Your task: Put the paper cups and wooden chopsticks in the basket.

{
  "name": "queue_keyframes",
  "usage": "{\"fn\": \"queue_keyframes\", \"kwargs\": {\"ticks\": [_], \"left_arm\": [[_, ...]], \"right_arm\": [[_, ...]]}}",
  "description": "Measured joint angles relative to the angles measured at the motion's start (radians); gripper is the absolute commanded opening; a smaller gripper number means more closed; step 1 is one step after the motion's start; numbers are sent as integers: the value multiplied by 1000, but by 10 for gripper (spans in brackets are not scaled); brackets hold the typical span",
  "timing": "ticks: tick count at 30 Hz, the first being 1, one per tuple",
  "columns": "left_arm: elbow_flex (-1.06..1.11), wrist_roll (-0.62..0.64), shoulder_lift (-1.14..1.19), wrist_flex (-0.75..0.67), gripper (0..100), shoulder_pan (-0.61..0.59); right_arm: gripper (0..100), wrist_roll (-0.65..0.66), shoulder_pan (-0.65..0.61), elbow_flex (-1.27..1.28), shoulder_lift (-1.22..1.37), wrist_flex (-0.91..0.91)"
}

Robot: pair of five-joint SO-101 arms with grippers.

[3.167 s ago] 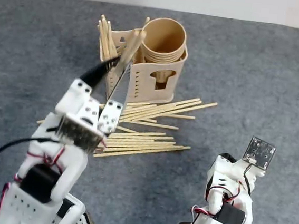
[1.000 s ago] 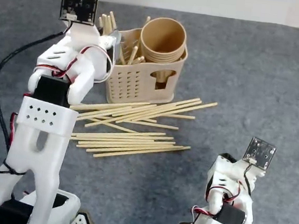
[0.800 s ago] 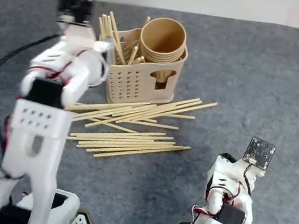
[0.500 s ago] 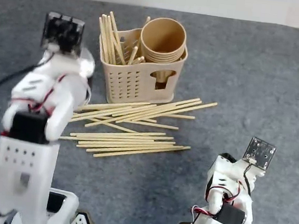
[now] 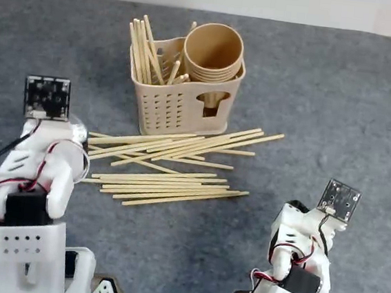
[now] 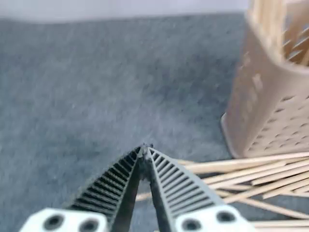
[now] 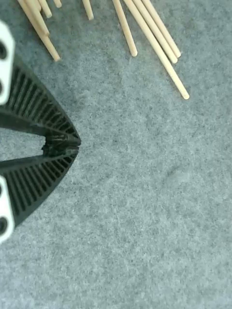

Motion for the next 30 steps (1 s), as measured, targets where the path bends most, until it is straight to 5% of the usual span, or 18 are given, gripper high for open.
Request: {"fn": "queue_keyframes", "kwargs": {"ticks": [18,30], "left_arm": [[430,-6,-229,0,8,-144],[684,-6,-614,-20,8,-172]], "right_arm": [[5,0,0,0,0,0],[5,0,-34,0,0,0]]}}
